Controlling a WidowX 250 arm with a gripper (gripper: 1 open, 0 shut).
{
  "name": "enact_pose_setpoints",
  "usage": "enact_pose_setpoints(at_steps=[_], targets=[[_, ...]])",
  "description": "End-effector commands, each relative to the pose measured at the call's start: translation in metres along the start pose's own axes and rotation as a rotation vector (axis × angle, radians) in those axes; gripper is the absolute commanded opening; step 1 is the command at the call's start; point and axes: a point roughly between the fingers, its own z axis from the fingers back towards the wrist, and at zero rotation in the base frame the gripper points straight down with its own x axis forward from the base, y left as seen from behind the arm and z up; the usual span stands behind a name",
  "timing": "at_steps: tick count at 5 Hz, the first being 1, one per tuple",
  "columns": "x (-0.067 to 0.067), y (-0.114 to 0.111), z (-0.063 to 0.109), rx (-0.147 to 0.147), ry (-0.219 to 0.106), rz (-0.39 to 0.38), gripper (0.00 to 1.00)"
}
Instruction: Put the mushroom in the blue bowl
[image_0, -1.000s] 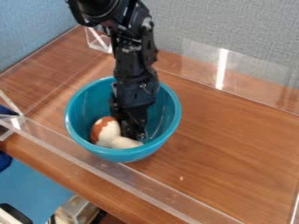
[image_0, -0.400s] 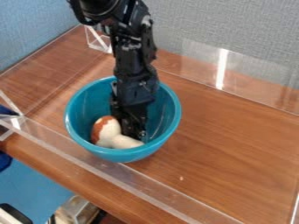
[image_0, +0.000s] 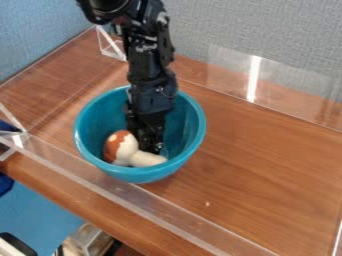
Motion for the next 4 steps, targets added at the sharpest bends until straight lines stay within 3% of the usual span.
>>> enact_pose_setpoints(at_steps=[1,3,4], targets=[[-0.012,0.006,-0.006,-0.026,0.013,0.019,1.00],[-0.025,0.005,-0.011,-0.046,0.004,0.032,1.00],[-0.027,-0.001,-0.010,-0.052,0.000,-0.009,1.00]])
